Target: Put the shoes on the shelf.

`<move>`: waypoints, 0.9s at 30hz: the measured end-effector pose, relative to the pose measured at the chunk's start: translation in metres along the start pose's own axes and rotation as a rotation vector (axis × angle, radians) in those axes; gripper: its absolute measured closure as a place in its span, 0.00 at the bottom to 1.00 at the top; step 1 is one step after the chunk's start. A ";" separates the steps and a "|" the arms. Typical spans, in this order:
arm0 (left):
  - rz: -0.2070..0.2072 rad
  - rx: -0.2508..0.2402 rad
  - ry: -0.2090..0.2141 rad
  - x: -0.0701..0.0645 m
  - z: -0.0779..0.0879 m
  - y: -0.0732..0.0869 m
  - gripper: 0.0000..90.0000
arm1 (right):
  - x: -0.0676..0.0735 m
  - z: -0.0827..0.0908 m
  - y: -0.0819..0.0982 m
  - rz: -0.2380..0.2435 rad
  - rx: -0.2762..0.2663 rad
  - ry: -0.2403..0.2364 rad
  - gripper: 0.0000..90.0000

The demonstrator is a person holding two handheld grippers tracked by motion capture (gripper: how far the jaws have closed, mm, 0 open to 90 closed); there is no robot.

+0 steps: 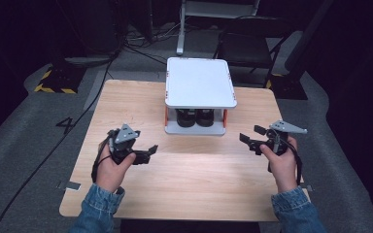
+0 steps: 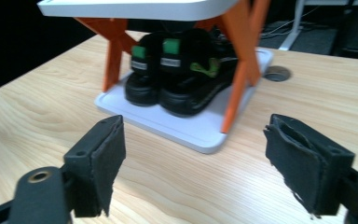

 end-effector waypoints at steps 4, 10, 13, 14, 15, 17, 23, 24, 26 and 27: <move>0.055 0.060 -0.027 0.014 0.016 0.016 0.18 | -0.018 0.011 0.007 0.050 0.024 0.012 0.18; 0.091 0.151 -0.107 0.043 0.026 0.044 0.18 | -0.037 0.018 0.024 0.134 0.080 0.061 0.18; 0.061 0.173 -0.081 0.049 0.025 0.056 0.18 | -0.045 0.019 0.038 0.143 0.119 0.064 0.18; 0.029 0.205 -0.074 0.050 0.023 0.062 0.18 | -0.047 0.018 0.043 0.136 0.132 0.059 0.18; 0.020 0.232 -0.055 0.050 0.021 0.068 0.18 | -0.053 0.016 0.053 0.121 0.166 0.064 0.18; 0.019 0.265 -0.021 0.049 0.017 0.079 0.18 | -0.059 0.013 0.064 0.116 0.197 0.075 0.18; 0.049 0.301 -0.032 0.057 0.012 0.094 0.18 | -0.074 0.003 0.094 0.132 0.272 0.128 0.18; 0.063 0.316 -0.039 0.059 0.011 0.097 0.18 | -0.077 -0.001 0.103 0.118 0.282 0.133 0.19; 0.100 0.331 -0.042 0.062 0.008 0.101 0.18 | -0.077 -0.002 0.107 0.111 0.282 0.137 0.19; 0.150 0.349 -0.038 0.064 0.005 0.105 0.18 | -0.078 -0.006 0.112 0.115 0.274 0.141 0.19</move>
Point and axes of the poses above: each handheld gripper's, and its own axes: z roughly backward along the jaws, y roughly out of its underside, x roughly to its left, the point moved 8 cm from there along -z, roughly forward along the jaws, and after that the axes turned 12 degrees about y, right-handed, at the moved point
